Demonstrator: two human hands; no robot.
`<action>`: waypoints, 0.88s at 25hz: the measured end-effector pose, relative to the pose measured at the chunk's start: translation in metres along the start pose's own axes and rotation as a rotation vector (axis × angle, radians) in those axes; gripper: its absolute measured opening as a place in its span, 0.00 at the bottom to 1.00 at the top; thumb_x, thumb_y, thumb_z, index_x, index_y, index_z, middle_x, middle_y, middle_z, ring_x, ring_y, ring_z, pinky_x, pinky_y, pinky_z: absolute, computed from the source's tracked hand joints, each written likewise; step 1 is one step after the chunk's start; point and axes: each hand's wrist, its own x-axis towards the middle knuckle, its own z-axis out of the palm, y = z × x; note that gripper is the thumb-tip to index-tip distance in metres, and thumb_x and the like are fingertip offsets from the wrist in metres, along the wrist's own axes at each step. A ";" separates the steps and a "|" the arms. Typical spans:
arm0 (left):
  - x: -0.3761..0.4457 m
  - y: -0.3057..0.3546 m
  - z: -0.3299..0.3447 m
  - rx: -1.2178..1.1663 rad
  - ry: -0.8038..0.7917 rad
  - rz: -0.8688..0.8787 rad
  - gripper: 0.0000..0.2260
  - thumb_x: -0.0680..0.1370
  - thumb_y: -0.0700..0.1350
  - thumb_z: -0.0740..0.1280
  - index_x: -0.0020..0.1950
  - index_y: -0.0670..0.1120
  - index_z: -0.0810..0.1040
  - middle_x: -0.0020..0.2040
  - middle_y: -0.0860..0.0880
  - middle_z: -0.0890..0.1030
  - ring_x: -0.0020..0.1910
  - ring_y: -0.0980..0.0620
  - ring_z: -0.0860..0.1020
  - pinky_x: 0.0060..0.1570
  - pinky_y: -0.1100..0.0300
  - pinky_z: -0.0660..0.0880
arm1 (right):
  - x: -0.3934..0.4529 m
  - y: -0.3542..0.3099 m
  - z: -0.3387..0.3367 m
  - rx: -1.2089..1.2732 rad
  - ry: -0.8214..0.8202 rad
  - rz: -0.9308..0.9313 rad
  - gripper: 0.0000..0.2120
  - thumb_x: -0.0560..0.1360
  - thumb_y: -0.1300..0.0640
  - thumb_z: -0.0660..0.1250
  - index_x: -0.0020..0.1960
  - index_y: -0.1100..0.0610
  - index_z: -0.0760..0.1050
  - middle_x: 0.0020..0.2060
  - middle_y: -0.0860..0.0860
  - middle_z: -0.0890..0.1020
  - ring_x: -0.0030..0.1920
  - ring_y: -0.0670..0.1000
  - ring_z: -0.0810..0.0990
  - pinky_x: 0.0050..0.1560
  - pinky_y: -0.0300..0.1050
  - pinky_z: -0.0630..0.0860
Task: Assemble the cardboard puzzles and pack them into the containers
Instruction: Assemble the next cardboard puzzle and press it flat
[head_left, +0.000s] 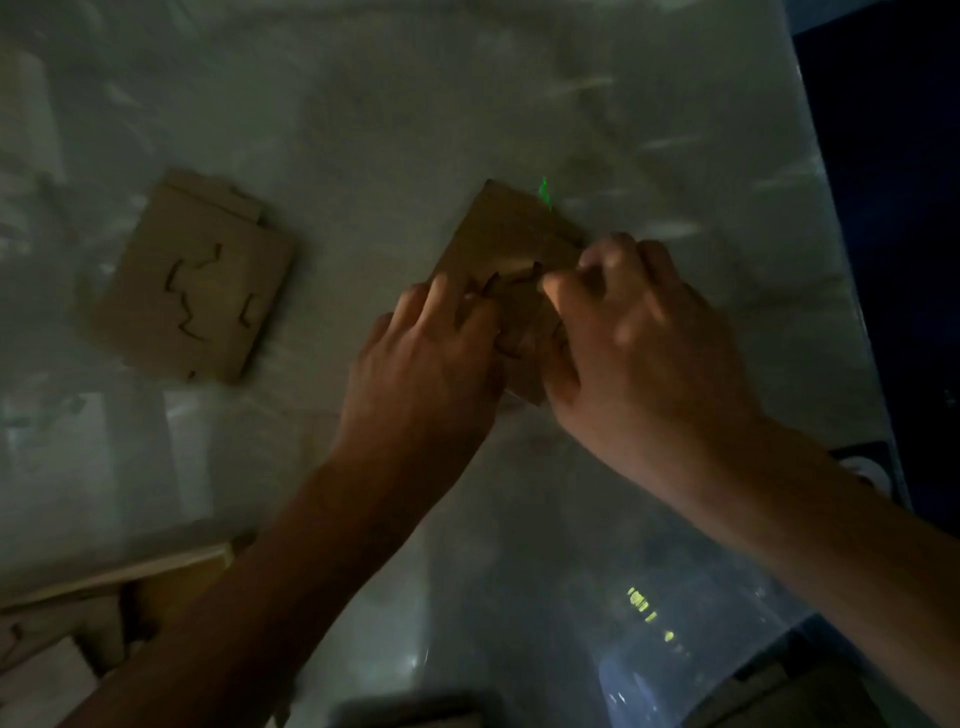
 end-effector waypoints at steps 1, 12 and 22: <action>0.004 0.001 0.001 0.026 -0.006 0.005 0.16 0.77 0.47 0.67 0.64 0.45 0.76 0.65 0.43 0.75 0.61 0.40 0.74 0.53 0.45 0.76 | 0.002 -0.002 0.002 -0.014 -0.038 0.008 0.20 0.75 0.49 0.65 0.64 0.57 0.74 0.65 0.60 0.72 0.63 0.60 0.72 0.52 0.55 0.76; 0.077 0.007 -0.012 0.042 0.020 0.183 0.21 0.79 0.49 0.62 0.72 0.48 0.71 0.74 0.45 0.69 0.74 0.43 0.65 0.65 0.46 0.68 | -0.021 -0.016 0.041 -0.013 -0.141 -0.011 0.39 0.78 0.39 0.59 0.80 0.62 0.54 0.79 0.66 0.56 0.79 0.66 0.55 0.72 0.64 0.65; 0.090 -0.004 -0.013 0.095 0.004 0.273 0.19 0.80 0.52 0.61 0.71 0.52 0.72 0.69 0.46 0.72 0.66 0.44 0.70 0.61 0.48 0.67 | -0.019 0.002 0.056 -0.072 -0.042 -0.066 0.34 0.78 0.45 0.57 0.79 0.59 0.56 0.79 0.63 0.57 0.78 0.65 0.58 0.70 0.72 0.59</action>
